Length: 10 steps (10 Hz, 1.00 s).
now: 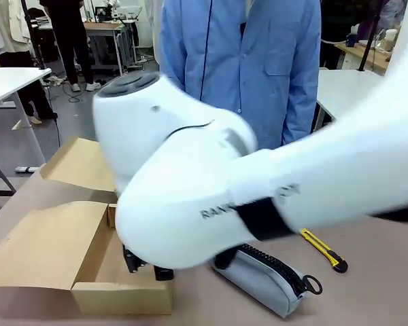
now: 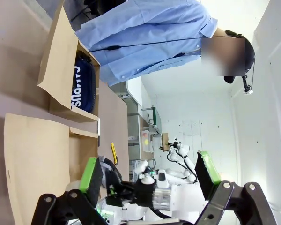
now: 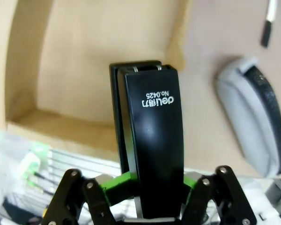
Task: Place items inside the box.
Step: Pick up a Pencil pouch or Stapler and place it inside the Mailer Box closest to the robot.
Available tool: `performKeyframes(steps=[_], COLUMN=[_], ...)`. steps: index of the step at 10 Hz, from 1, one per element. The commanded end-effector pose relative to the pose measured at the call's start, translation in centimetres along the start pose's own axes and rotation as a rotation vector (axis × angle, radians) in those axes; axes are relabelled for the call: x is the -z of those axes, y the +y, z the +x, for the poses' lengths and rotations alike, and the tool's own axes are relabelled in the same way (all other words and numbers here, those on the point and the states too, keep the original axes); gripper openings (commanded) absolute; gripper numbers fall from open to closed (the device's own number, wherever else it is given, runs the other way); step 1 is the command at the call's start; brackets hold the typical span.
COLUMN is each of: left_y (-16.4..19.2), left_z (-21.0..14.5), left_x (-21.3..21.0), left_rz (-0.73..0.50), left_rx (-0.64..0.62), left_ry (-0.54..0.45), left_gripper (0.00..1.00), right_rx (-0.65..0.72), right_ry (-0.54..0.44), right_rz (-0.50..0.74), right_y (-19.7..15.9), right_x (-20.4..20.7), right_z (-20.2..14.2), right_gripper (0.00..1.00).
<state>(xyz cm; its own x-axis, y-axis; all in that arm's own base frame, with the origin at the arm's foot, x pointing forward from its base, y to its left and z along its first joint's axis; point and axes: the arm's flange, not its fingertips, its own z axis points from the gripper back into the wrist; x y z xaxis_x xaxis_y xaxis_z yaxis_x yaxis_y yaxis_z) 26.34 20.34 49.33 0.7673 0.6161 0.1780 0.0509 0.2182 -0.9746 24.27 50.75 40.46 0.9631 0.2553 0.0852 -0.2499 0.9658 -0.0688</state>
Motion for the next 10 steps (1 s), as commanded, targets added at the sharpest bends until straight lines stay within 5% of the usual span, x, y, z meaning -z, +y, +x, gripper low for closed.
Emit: performKeyframes(steps=[1,8,9,10], left_y=[0.0,0.0,0.0,0.0], left_z=[-0.2,-0.2,-0.2,-0.2], left_x=[0.0,0.0,0.0,0.0], left_rz=[-0.016,-0.016,-0.016,-0.016], left_rx=[0.02,0.02,0.02,0.02], left_ry=[-0.002,-0.002,-0.002,-0.002], left_gripper=[1.0,1.0,1.0,1.0], right_rx=[0.079,0.119,0.133,0.138], right_ry=[0.005,0.064,0.08,0.088], right_rz=[-0.062,-0.083,-0.097,-0.107], right_y=[5.1,4.8,4.6,4.4], right_x=[0.5,2.3,2.4,2.6], right_z=[4.8,7.4,7.5,7.5], right_gripper=[0.0,0.0,0.23,0.58])
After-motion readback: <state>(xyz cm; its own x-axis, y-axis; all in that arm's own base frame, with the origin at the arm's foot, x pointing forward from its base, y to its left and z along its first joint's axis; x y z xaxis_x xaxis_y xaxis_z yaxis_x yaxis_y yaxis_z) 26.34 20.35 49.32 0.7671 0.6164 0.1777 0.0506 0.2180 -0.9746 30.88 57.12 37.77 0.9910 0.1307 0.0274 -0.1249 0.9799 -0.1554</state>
